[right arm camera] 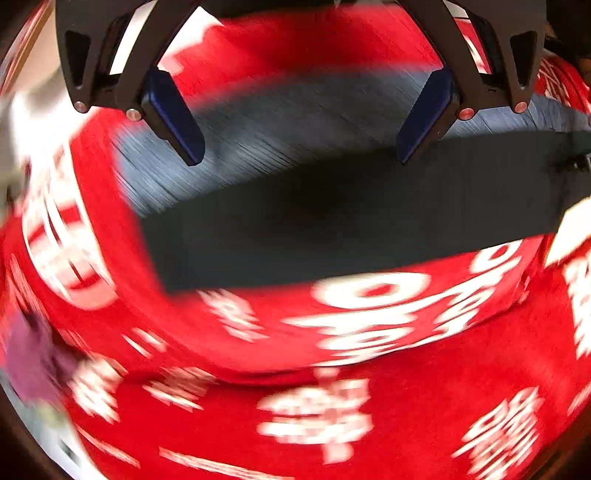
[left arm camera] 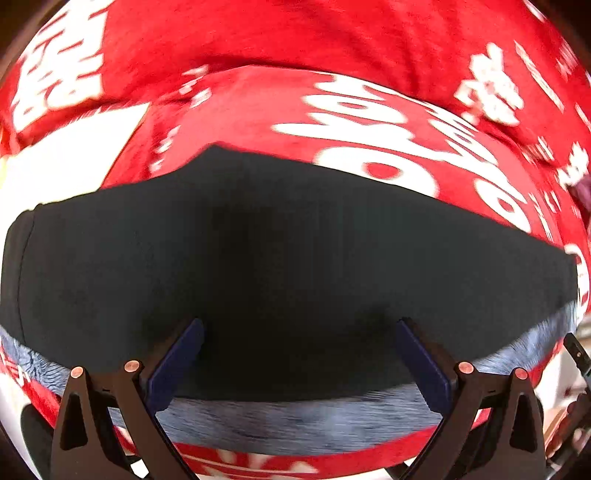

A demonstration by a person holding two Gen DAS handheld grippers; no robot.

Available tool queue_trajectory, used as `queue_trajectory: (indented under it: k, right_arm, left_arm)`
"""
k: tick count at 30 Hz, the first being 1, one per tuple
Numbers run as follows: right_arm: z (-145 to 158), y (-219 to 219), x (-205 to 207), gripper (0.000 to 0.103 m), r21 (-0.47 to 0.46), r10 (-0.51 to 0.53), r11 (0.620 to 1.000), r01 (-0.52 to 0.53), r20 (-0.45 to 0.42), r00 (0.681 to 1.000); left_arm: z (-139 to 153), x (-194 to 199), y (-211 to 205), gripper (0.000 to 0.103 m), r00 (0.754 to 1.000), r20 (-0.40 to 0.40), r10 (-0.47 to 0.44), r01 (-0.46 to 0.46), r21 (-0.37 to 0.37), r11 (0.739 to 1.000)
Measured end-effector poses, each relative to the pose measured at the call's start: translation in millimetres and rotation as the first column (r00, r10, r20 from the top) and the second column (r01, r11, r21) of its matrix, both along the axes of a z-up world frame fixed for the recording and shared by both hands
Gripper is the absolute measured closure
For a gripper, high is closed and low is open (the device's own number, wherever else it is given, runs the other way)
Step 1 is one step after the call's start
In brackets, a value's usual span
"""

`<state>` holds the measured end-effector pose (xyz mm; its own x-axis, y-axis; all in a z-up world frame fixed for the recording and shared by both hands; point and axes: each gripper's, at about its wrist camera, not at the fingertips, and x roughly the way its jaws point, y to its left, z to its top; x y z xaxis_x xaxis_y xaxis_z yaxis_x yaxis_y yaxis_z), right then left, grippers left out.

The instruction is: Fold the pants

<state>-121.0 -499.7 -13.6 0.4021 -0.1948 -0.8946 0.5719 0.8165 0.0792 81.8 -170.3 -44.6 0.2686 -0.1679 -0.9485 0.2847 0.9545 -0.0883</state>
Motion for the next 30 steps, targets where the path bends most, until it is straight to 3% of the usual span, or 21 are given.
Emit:
queue_trajectory:
  k: [3, 5, 7, 10, 12, 14, 16, 20, 23, 28, 30]
  right_arm:
    - [-14, -28, -48, 0.0, 0.121, -0.128, 0.985, 0.122, 0.042, 0.991]
    - [-18, -35, -66, 0.0, 0.155, -0.165, 0.977, 0.148, 0.096, 0.982]
    - [-17, -37, -72, 0.0, 0.157, -0.141, 0.981, 0.113, 0.179, 0.974]
    - [-24, -40, -69, 0.001, 0.184, -0.124, 0.98, 0.08, 0.241, 0.962]
    - [-33, -47, -68, 0.004, 0.241, -0.14, 0.968, 0.073, 0.274, 0.951]
    - [-40, -56, -66, 0.016, 0.288, -0.152, 0.956, 0.061, 0.302, 0.941]
    - [-37, -59, -69, 0.017, 0.286, -0.154, 0.957, 0.052, 0.344, 0.926]
    - [-33, -66, -62, 0.019, 0.278, -0.143, 0.96, 0.039, 0.364, 0.92]
    - [-32, -72, -53, 0.021, 0.284, -0.127, 0.959, 0.011, 0.393, 0.911]
    - [-32, -74, -45, 0.039, 0.322, -0.077, 0.944, -0.075, 0.435, 0.897]
    - [-36, -73, -42, 0.039, 0.328, -0.064, 0.94, -0.091, 0.433, 0.899]
  left_arm:
    - [-7, -13, -40, 0.0, 0.997, -0.023, -0.077, 0.077, 0.009, 0.997]
    - [-15, -19, -62, 0.0, 0.994, -0.016, -0.107, 0.107, 0.06, 0.992]
    - [-17, -22, -71, 0.0, 0.995, 0.016, -0.097, 0.095, 0.092, 0.991]
    - [-16, -17, -70, 0.0, 0.998, -0.01, -0.065, 0.066, 0.073, 0.995]
    - [-14, -15, -69, 0.0, 0.999, -0.023, -0.044, 0.045, 0.07, 0.997]
    - [-13, -15, -74, 0.0, 0.999, -0.03, -0.03, 0.031, 0.049, 0.998]
    - [-12, -18, -89, 0.0, 0.999, -0.027, -0.043, 0.045, 0.05, 0.998]
    - [-10, -28, -138, 0.0, 0.993, -0.012, -0.113, 0.114, 0.065, 0.991]
    - [-17, -31, -162, 0.0, 0.993, -0.004, -0.122, 0.121, 0.124, 0.985]
    - [-18, -28, -164, 0.0, 0.997, 0.011, -0.08, 0.079, 0.115, 0.99]
    - [-18, -28, -163, 0.0, 0.997, 0.02, -0.08, 0.077, 0.112, 0.991]
